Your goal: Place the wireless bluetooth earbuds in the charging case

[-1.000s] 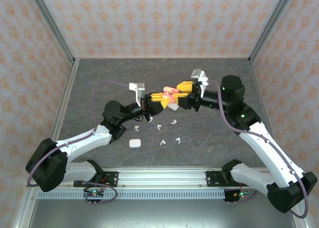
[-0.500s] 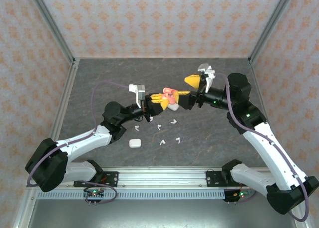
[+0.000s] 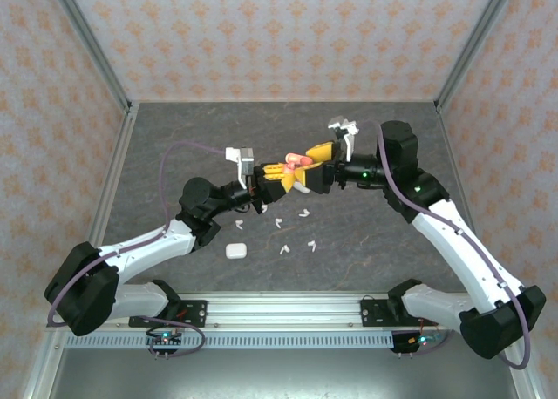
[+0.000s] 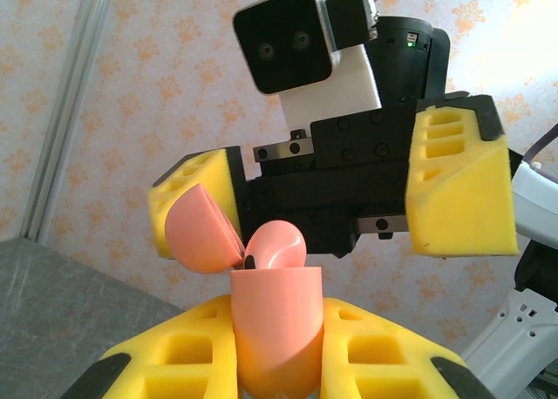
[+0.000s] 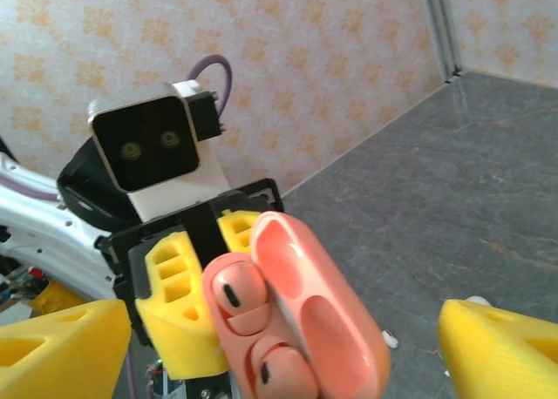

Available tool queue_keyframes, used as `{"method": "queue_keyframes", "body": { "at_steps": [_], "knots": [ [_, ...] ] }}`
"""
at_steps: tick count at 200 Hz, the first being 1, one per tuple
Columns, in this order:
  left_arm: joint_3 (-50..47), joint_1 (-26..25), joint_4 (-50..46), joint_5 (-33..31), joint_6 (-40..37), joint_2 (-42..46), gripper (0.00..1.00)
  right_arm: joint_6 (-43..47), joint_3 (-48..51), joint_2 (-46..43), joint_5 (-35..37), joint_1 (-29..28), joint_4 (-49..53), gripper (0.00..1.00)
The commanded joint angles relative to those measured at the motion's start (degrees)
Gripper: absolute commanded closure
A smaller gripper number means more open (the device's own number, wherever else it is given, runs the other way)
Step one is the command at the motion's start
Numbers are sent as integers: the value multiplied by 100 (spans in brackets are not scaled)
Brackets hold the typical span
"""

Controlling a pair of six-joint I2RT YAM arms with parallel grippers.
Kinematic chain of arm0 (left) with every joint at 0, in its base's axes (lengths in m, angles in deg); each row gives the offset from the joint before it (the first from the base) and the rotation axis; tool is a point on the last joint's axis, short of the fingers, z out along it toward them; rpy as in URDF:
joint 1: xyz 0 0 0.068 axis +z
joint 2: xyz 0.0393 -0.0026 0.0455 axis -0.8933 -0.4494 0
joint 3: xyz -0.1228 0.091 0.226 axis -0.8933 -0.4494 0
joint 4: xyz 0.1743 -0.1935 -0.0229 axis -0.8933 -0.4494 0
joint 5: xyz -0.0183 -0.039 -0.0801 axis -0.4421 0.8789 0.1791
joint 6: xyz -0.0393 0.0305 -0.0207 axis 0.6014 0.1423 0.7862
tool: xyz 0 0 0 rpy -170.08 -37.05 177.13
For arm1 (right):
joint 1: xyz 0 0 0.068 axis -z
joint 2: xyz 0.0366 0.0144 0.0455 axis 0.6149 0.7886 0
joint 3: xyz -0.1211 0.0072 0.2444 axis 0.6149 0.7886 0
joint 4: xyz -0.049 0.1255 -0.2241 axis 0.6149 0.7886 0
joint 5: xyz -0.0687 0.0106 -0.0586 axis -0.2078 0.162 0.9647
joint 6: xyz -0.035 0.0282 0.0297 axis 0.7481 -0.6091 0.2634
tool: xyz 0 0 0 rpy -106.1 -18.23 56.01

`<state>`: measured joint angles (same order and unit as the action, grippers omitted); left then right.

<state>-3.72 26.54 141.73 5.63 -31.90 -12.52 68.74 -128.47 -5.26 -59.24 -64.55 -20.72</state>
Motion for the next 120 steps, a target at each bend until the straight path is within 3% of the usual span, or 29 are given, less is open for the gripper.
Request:
{"method": "queue_keyframes", "body": {
  "at_steps": [1, 73, 102, 120],
  "knots": [
    [134, -17, -17, -64, -155, 91, 100, 91, -149, -205, -362, -37, -30, 16],
    [131, -16, -138, -233, -168, 12, 100, 339, 59, -528, -58, -37, 194, 22],
    [134, -17, -241, -288, -186, 37, 100, 476, 63, -631, 436, -37, 501, 22],
    [197, -19, -762, -442, -288, 86, 100, 402, 84, -757, 1371, -31, 623, 19]
  ]
}}
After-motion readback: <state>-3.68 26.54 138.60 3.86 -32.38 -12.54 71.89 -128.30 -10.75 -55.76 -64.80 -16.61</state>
